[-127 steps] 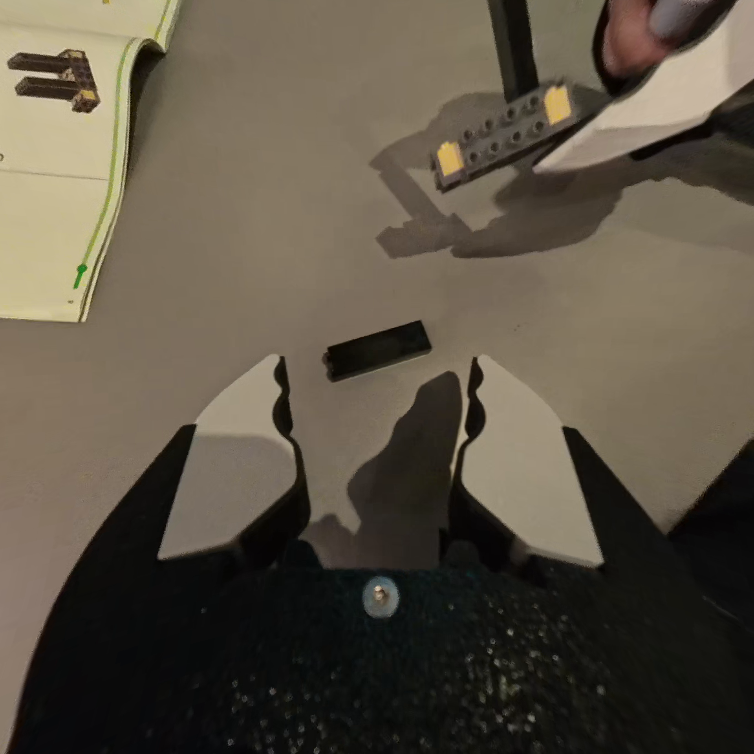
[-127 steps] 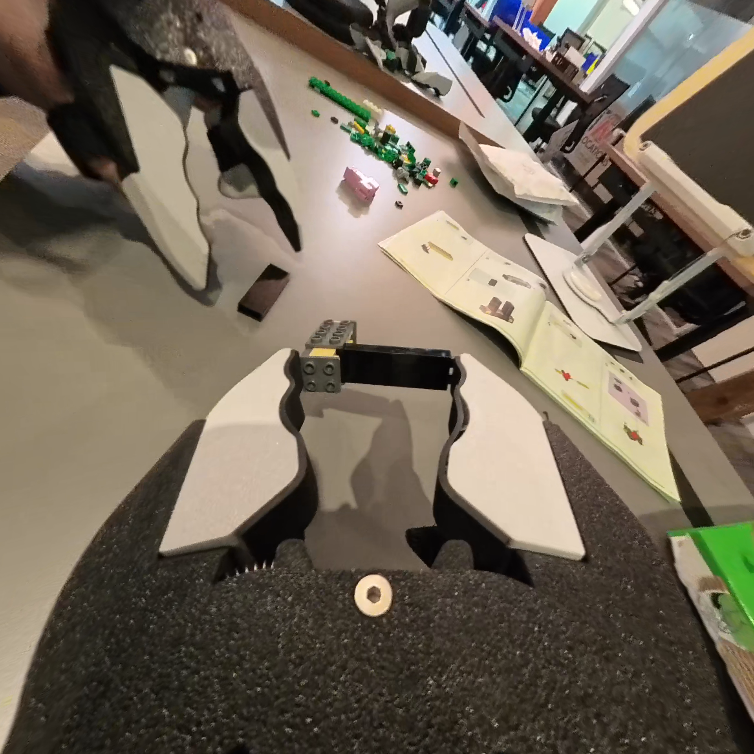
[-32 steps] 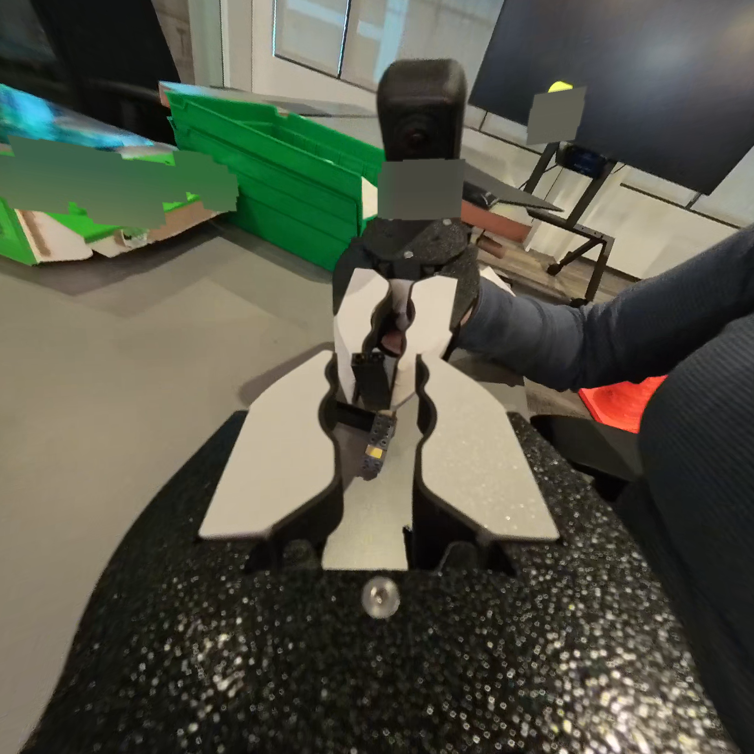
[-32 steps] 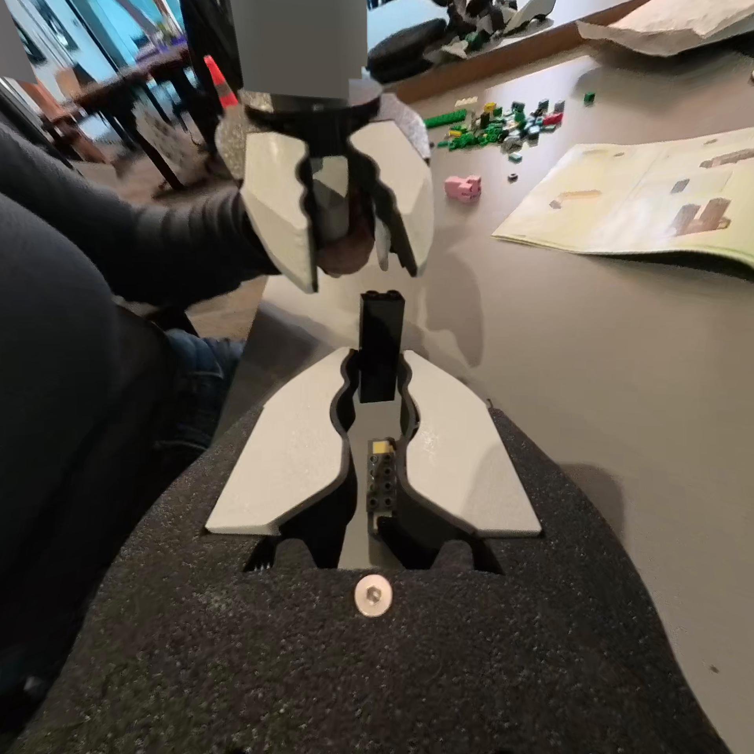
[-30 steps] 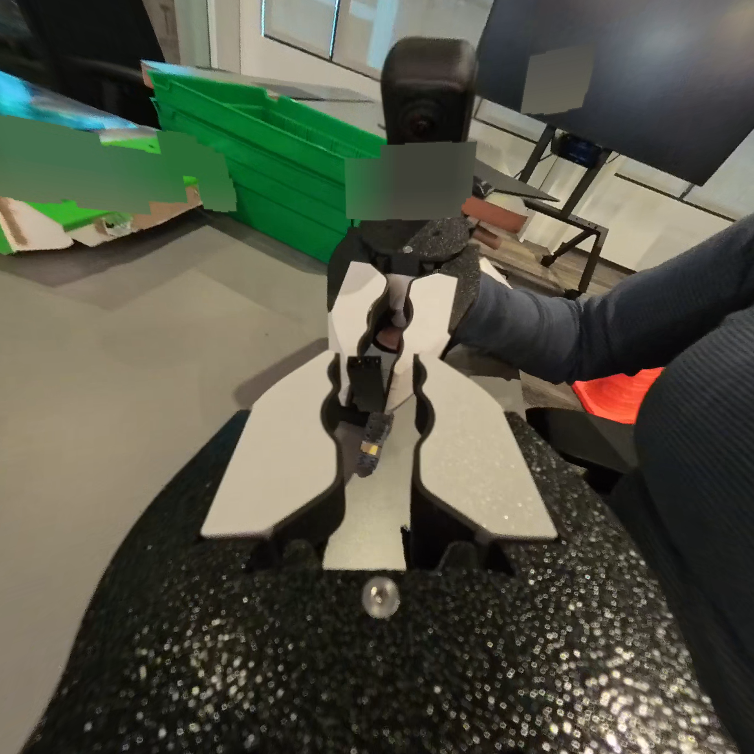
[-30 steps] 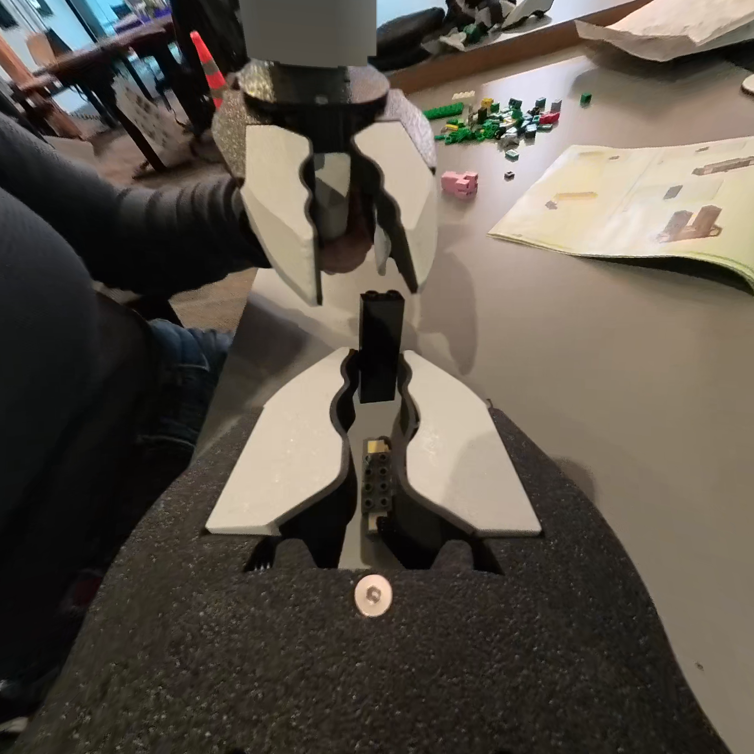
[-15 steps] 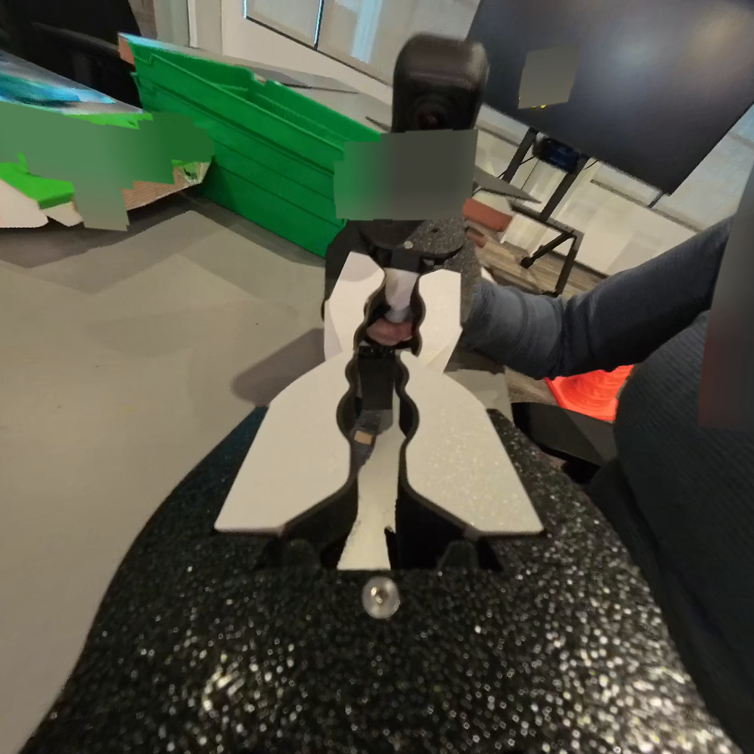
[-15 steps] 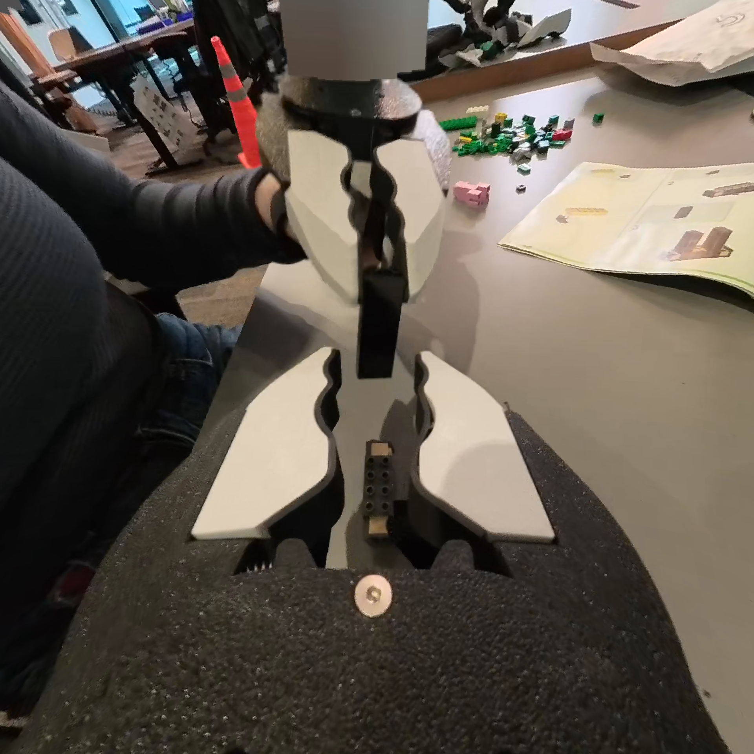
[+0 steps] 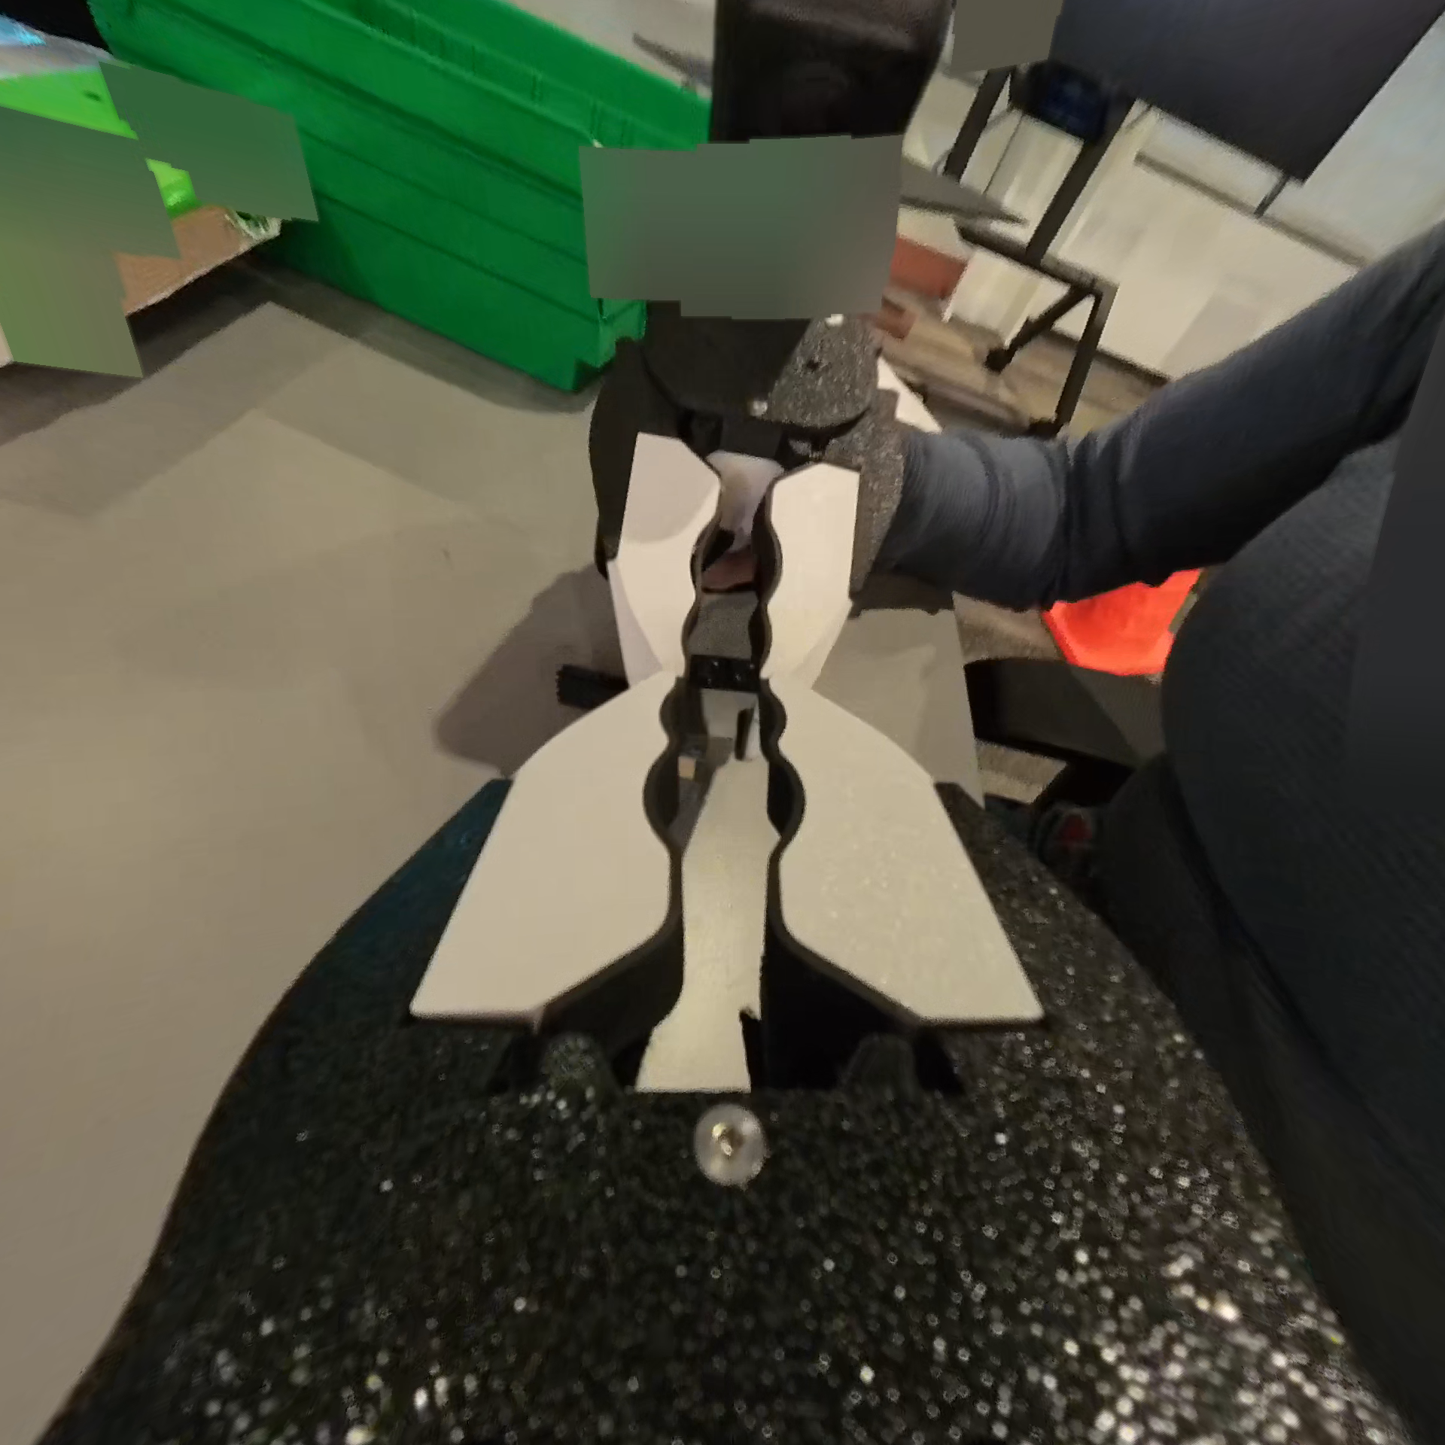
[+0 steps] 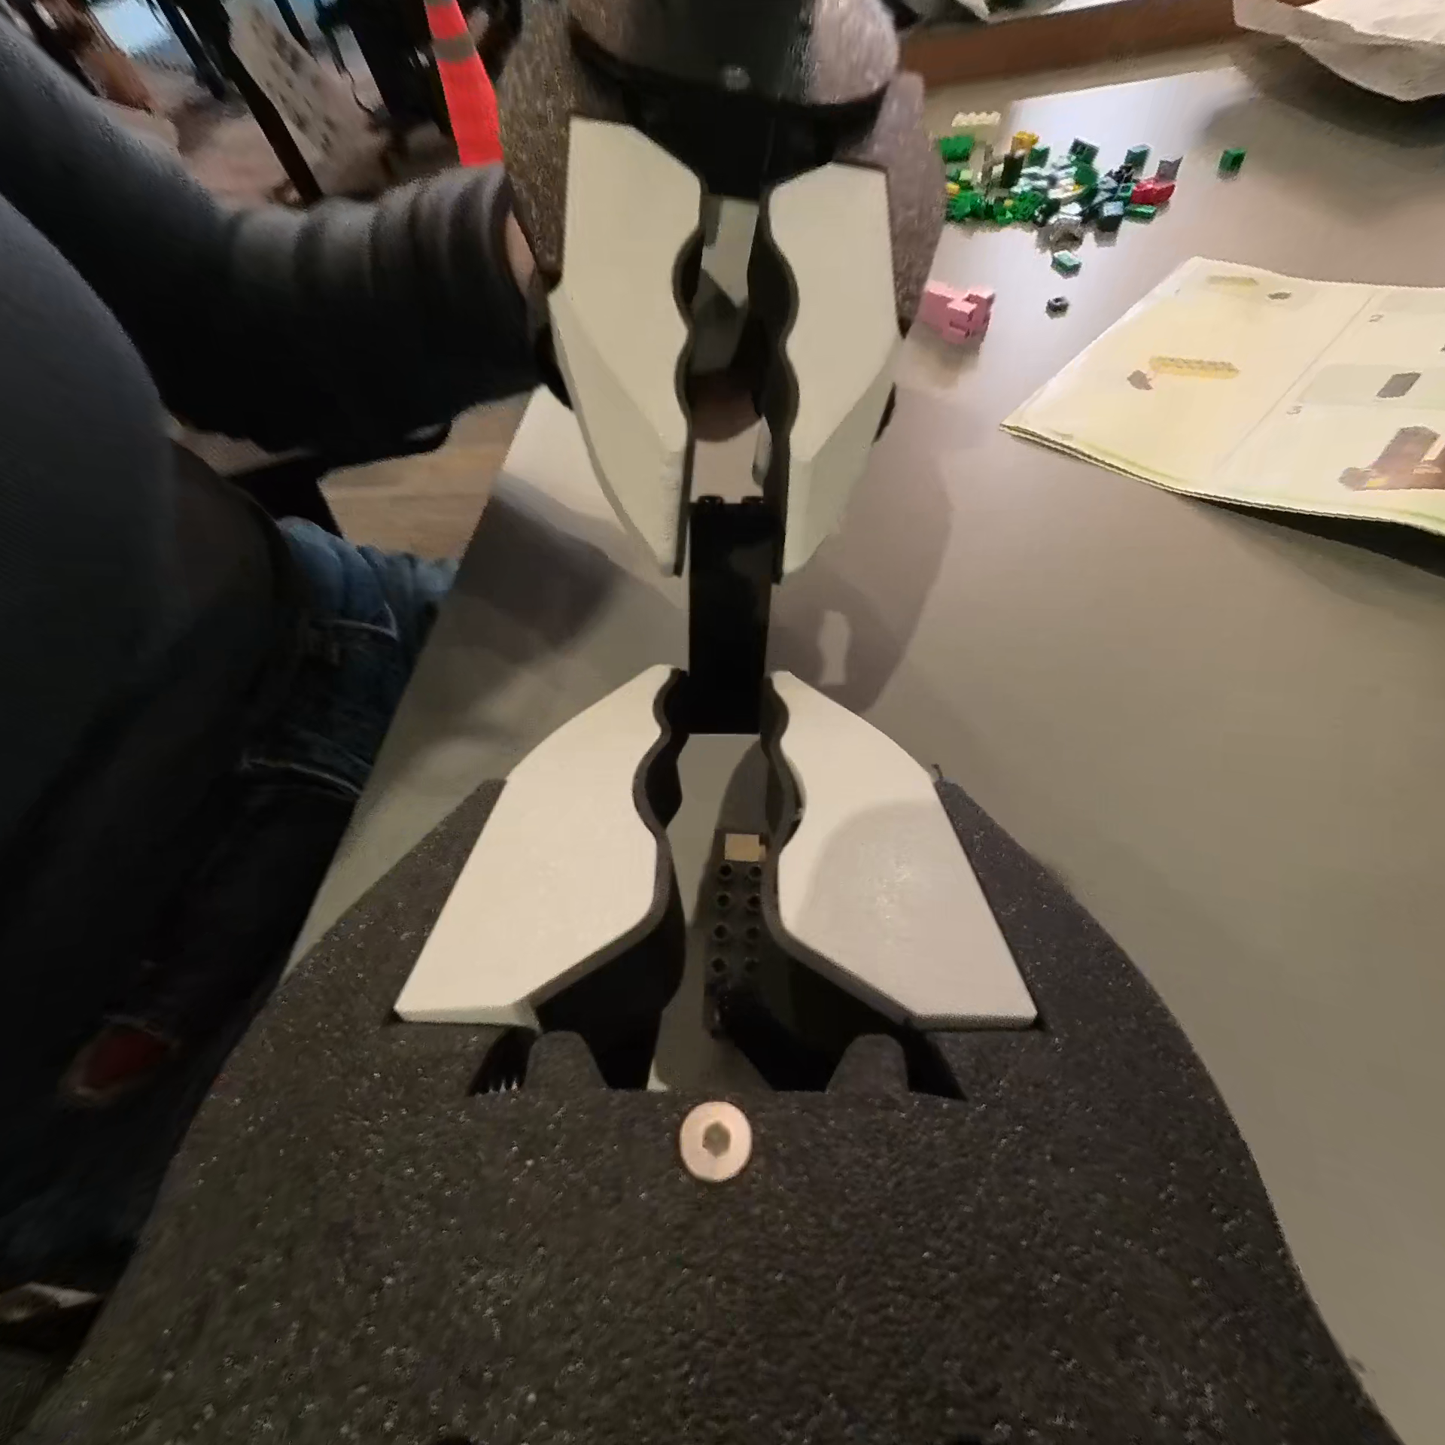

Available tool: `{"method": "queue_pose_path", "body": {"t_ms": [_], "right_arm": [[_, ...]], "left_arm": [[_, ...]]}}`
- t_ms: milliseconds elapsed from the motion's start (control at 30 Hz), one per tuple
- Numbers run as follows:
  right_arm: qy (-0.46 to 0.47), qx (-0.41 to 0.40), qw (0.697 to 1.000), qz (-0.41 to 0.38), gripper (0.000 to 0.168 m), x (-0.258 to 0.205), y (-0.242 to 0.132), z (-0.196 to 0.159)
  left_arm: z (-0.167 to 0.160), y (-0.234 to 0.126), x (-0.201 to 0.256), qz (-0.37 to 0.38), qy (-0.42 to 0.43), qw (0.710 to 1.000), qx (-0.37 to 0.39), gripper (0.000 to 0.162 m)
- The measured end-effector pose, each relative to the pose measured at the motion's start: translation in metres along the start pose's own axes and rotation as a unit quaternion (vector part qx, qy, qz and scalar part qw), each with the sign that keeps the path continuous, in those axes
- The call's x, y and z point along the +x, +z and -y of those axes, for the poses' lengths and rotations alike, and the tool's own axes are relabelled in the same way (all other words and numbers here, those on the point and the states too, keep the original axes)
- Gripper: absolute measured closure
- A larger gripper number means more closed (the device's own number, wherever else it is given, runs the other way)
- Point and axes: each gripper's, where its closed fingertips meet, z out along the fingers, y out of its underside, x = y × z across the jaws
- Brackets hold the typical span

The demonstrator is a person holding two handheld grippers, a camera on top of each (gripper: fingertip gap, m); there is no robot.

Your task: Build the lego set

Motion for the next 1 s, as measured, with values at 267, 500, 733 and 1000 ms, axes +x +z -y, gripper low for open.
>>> {"method": "queue_pose_path", "body": {"t_ms": [267,500,733,1000], "right_arm": [[-0.014,-0.012,1.0,-0.007,0.151,-0.002,0.002,-0.002],[0.015,0.034,0.999,0.011,0.151,-0.005,-0.002,0.011],[0.045,0.095,0.994,0.034,0.151,-0.007,-0.009,0.028],[0.055,0.102,0.993,0.024,0.151,-0.003,-0.01,0.028]], "left_arm": [[-0.004,0.003,0.001,0.002,0.014,0.999,-0.037,0.14],[0.007,0.004,0.006,-0.032,-0.019,0.999,0.029,0.142],[0.02,0.004,0.008,-0.044,-0.025,0.993,0.106,0.144],[0.024,0.006,0.004,-0.042,-0.044,0.99,0.128,0.143]]}}
